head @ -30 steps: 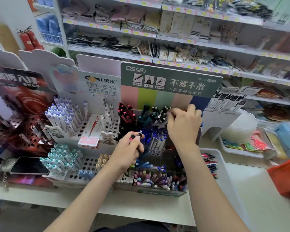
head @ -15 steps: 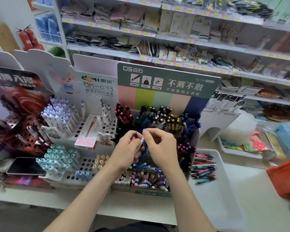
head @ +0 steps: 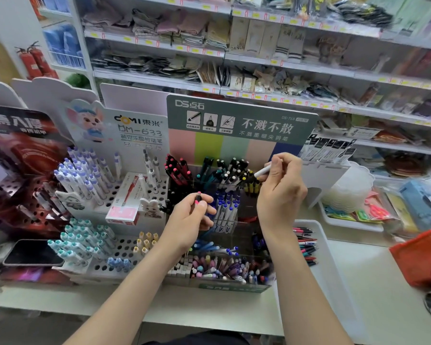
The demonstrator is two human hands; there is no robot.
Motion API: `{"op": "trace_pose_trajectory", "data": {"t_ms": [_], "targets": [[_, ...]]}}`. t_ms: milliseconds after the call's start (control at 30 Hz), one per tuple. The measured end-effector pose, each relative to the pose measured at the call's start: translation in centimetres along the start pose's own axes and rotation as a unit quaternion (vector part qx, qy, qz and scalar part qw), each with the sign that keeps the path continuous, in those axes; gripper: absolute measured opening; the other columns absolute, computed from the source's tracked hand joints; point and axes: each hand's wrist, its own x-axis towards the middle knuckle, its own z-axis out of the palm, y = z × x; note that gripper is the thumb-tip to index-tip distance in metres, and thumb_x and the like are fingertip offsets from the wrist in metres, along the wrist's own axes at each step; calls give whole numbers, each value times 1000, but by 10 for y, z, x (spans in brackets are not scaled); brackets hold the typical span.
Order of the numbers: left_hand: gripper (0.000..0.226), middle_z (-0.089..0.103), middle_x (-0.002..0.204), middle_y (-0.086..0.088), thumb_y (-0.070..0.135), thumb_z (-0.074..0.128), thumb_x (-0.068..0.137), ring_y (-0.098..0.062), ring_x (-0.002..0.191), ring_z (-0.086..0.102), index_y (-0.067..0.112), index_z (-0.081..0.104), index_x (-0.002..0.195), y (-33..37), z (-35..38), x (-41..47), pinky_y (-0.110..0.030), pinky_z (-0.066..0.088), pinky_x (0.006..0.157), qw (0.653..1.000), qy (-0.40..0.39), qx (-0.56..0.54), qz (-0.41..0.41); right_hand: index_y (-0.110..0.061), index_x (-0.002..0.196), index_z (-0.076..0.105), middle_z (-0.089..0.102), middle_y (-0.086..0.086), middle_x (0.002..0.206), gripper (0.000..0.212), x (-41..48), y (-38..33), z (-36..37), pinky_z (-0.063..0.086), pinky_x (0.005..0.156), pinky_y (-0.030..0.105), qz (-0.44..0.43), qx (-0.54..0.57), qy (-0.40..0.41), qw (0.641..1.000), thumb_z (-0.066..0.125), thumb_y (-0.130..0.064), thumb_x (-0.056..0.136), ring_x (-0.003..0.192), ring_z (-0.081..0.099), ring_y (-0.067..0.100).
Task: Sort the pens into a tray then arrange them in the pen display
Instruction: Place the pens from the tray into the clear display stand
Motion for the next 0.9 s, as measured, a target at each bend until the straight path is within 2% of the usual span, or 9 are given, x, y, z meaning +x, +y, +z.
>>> {"op": "trace_pose_trajectory", "data": {"t_ms": [133, 267, 367, 433, 533, 633, 700, 800, 900], "targets": [[25, 75, 97, -5, 19, 42, 114, -14, 77, 68, 17, 66, 118, -1, 1, -1, -32, 59, 79, 1000, -14, -6, -3, -6, 111, 61, 67, -1, 80, 15, 1, 8, 9, 55, 65, 41, -76, -23, -69, 994, 50, -16, 114, 70, 66, 17], [24, 76, 97, -3, 20, 43, 114, -14, 78, 69, 19, 67, 119, -1, -2, -1, -33, 60, 81, 1000, -15, -1, 3, -3, 110, 65, 69, 5, 86, 16, 1, 8, 14, 52, 65, 28, -157, -61, -64, 984, 52, -13, 112, 70, 66, 18], [24, 76, 97, -2, 20, 45, 114, -13, 79, 68, 24, 68, 119, -1, -6, -2, -35, 61, 84, 1000, -11, 4, 7, -11, 110, 61, 68, 0, 79, 11, 6, 17, 24, 58, 64, 40, -96, -54, -158, 981, 52, -17, 112, 67, 67, 18], [24, 76, 96, -1, 21, 47, 113, -12, 76, 66, 28, 68, 121, -1, -7, -3, -32, 59, 78, 1000, -10, 14, 11, -15, 113, 59, 68, -5, 76, 7, 8, 21, 29, 59, 64, 43, -50, -45, -221, 973, 53, -17, 111, 67, 68, 14], [25, 72, 87, 4, 20, 50, 112, -15, 69, 54, 33, 67, 126, -1, -9, -4, -30, 47, 64, 1000, -19, 12, 7, -12, 113, 60, 73, -2, 84, 8, 11, 19, 27, 59, 65, 38, -48, -41, -200, 978, 62, -18, 107, 72, 71, 14], [29, 64, 83, 1, 14, 51, 111, -14, 65, 45, 30, 67, 129, -1, -10, -2, -31, 38, 59, 999, -27, -20, -13, -12, 98, 71, 67, 2, 95, 14, 7, 23, 29, 52, 56, 35, -91, -165, -147, 971, 75, -26, 99, 76, 66, 25], [36, 58, 85, -7, 6, 44, 109, -13, 64, 43, 24, 67, 131, 1, -9, 0, -31, 37, 59, 998, -30, -52, -31, -15, 97, 78, 59, 3, 100, 16, 1, 26, 34, 45, 56, 30, -96, -203, -154, 962, 77, -31, 97, 78, 62, 26], [48, 57, 88, -6, 1, 35, 106, -14, 68, 48, 22, 68, 132, 4, -10, 0, -32, 42, 63, 997, -31, -63, -42, -11, 108, 80, 58, 5, 101, 16, -6, 20, 36, 54, 69, 35, -120, -151, -159, 968, 72, -24, 101, 84, 61, 24], [41, 62, 88, -2, 5, 45, 108, -13, 73, 55, 29, 69, 131, 1, -13, -1, -33, 51, 73, 999, -25, -40, -26, -10, 112, 78, 64, 2, 99, 15, -23, -2, 29, 50, 76, 25, -91, -49, -127, 986, 69, -14, 101, 82, 61, 14]]}}
